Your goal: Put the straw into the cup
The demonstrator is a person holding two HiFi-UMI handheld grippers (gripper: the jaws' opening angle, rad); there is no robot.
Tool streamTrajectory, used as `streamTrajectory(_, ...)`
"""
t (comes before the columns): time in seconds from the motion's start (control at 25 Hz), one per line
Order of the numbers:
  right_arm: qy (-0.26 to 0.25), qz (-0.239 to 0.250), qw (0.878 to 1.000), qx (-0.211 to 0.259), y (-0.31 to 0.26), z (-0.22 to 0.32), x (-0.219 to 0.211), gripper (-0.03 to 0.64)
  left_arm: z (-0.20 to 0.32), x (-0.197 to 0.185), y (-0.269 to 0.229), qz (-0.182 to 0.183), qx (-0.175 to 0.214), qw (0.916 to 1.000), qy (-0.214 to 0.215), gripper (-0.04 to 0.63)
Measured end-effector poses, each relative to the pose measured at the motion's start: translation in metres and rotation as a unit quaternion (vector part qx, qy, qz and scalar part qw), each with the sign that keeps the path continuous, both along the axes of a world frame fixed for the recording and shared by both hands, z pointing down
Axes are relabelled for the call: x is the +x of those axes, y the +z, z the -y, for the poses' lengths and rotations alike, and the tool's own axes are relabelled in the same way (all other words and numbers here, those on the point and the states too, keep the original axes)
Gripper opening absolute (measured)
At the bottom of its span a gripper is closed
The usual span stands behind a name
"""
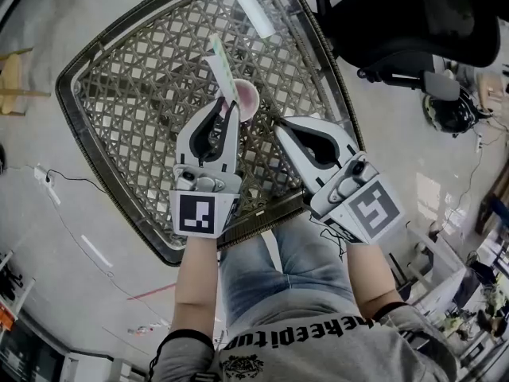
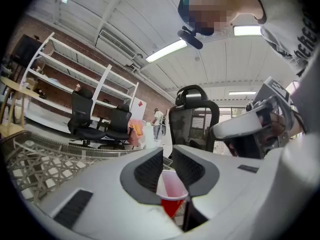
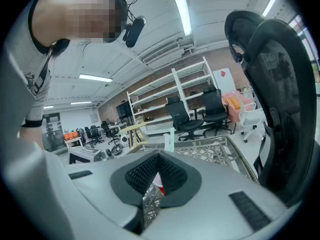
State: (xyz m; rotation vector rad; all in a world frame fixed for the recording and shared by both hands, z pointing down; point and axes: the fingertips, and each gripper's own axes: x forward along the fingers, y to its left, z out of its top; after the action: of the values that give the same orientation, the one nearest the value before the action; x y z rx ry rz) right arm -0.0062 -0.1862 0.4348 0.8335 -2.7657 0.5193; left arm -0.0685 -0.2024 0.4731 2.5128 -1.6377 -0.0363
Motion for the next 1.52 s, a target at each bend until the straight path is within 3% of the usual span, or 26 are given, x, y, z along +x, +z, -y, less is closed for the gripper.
streamTrajectory(0.52,0.005,0.009,1.0,0.015,-0.024,-0.009,-0.016,0.011,-0.009,-0.009,-0.025,0.011,0.006,0.9998,0.015,0.041)
streamTrajectory(0.96,0.017,0.025,0.999,0.033,-0.084,-0.04,-0.021,0.011,-0.044,-0.004,-0.096,0.024,0.015,0.9983,0.05,0.04)
streamTrajectory(1.28,0.036,0.018,0.998,0.047,-0.079,-0.033,-0.03,0.011,-0.042,-0.012,-0.101,0.01,0.013,0.9964,0.084,0.04)
streamTrajectory(1.52,0.046,0.022,0.997,0.061,-0.101,-0.042,-0.032,0.011,-0.055,-0.009,-0.136,-0.011,0.028,0.9951,0.095,0.038)
